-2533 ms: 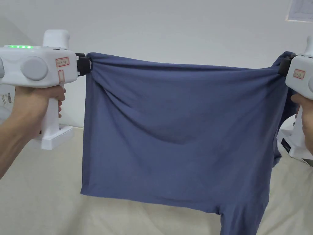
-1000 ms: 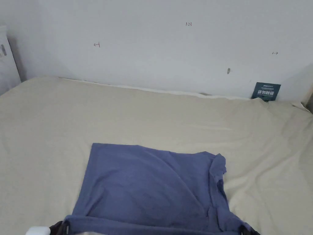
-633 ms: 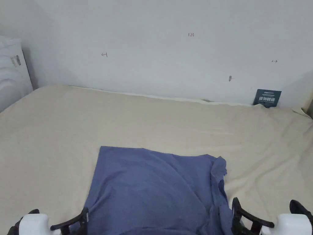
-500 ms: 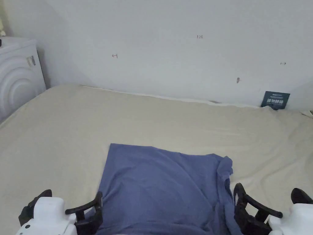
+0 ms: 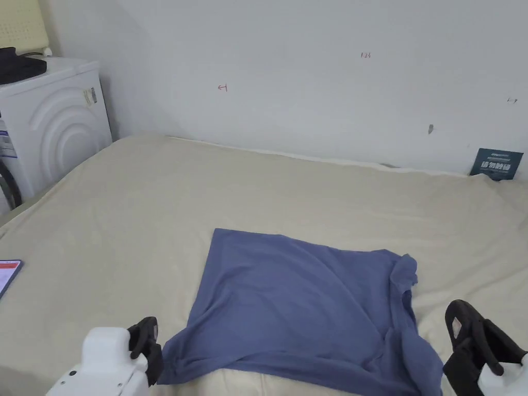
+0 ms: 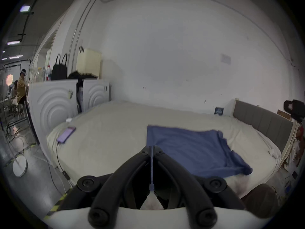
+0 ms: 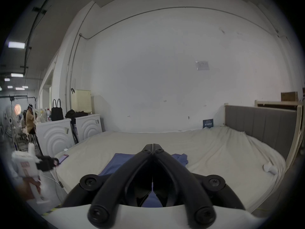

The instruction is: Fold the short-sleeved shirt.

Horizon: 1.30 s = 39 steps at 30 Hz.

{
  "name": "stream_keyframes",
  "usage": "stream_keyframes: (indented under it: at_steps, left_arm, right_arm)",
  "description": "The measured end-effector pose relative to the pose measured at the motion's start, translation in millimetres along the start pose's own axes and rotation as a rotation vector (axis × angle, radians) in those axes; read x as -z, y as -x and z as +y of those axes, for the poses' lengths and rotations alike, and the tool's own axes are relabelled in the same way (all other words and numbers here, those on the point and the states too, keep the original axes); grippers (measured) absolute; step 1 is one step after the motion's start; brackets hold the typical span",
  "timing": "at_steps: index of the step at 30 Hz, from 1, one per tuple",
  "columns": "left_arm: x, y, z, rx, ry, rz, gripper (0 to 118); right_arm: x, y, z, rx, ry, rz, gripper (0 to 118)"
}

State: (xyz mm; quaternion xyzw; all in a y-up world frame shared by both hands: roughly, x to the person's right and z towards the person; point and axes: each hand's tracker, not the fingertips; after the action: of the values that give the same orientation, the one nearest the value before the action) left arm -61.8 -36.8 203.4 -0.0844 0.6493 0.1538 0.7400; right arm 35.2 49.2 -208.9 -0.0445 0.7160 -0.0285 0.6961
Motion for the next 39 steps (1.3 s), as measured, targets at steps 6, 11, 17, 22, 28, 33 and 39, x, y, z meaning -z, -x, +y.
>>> stream_keyframes:
  at_steps: [6, 11, 17, 22, 28, 33, 39]
  left_arm:
    - [79.0, 11.1, -54.2, 0.084, 0.319, 0.003, 118]
    - [144.7, 29.2, -104.0, 0.088, 0.430, 0.035, 118]
    - [169.2, 35.1, -114.6, -0.001, 0.558, -0.055, 39]
    - [134.6, 12.4, -97.1, 0.068, 0.439, -0.031, 4]
    - [111.4, 17.5, -71.9, -0.017, 0.345, -0.083, 4]
    - [99.1, 6.6, -42.7, 0.005, 0.290, -0.112, 4]
    - [100.6, 11.3, -31.4, -0.003, 0.277, -0.119, 4]
  right_arm:
    - [-2.9, -2.9, -7.2, 0.011, 0.038, -0.025, 0]
    - [-4.8, -17.3, -8.0, 0.039, 0.068, -0.046, 0]
    - [-1.9, -28.1, -9.1, 0.009, 0.112, -0.087, 0]
    - [8.2, -39.5, -19.9, -0.040, 0.162, -0.108, 2]
    - [49.6, -64.8, -77.1, -0.005, 0.366, -0.169, 118]
    - [86.8, -82.8, -135.2, -0.024, 0.540, -0.205, 118]
    - [116.0, -100.7, -194.5, -0.067, 0.681, -0.232, 107]
